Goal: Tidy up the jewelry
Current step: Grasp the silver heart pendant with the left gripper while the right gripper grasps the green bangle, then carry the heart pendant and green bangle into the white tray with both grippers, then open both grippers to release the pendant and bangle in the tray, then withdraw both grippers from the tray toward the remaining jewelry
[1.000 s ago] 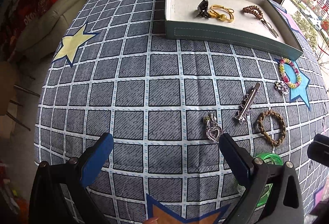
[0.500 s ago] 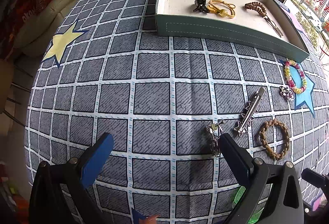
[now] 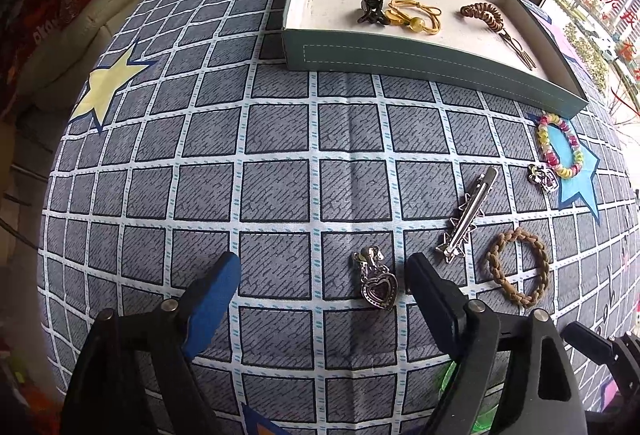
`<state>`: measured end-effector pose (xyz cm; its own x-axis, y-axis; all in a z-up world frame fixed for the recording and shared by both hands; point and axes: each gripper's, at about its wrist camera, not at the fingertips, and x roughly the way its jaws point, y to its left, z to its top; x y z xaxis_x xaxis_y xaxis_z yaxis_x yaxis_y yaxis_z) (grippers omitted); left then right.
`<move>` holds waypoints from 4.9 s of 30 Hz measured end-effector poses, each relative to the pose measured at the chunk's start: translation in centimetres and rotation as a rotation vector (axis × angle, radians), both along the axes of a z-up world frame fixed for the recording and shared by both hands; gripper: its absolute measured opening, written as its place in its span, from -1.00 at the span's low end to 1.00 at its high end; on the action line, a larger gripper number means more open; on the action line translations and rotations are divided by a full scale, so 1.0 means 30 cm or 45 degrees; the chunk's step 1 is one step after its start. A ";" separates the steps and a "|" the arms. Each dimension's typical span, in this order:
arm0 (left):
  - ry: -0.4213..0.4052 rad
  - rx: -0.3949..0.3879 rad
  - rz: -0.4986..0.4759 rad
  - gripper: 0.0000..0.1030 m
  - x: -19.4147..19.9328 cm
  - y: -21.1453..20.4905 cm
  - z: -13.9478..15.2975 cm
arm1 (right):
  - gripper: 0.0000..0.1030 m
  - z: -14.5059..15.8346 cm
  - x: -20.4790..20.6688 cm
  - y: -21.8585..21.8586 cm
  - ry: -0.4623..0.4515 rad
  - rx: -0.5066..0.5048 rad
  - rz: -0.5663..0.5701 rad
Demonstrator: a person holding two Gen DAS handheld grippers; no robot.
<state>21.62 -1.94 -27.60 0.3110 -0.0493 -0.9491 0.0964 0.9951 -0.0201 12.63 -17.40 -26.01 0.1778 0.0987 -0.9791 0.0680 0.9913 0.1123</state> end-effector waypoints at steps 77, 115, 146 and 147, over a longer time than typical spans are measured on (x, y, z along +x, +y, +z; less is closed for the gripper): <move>-0.037 -0.107 -0.193 -0.41 0.465 -0.244 0.121 | -0.87 0.076 0.772 -0.318 -0.087 0.149 0.041; -0.143 0.033 -0.146 -0.40 0.496 -0.268 0.150 | 0.05 0.100 0.852 -0.327 -0.179 0.145 0.020; -0.266 0.018 -0.099 1.00 0.172 -0.101 0.310 | 0.67 0.312 0.572 -0.399 -0.354 0.353 -0.140; -0.257 0.018 -0.101 1.00 0.157 -0.098 0.305 | 0.67 0.311 0.556 -0.399 -0.350 0.365 -0.139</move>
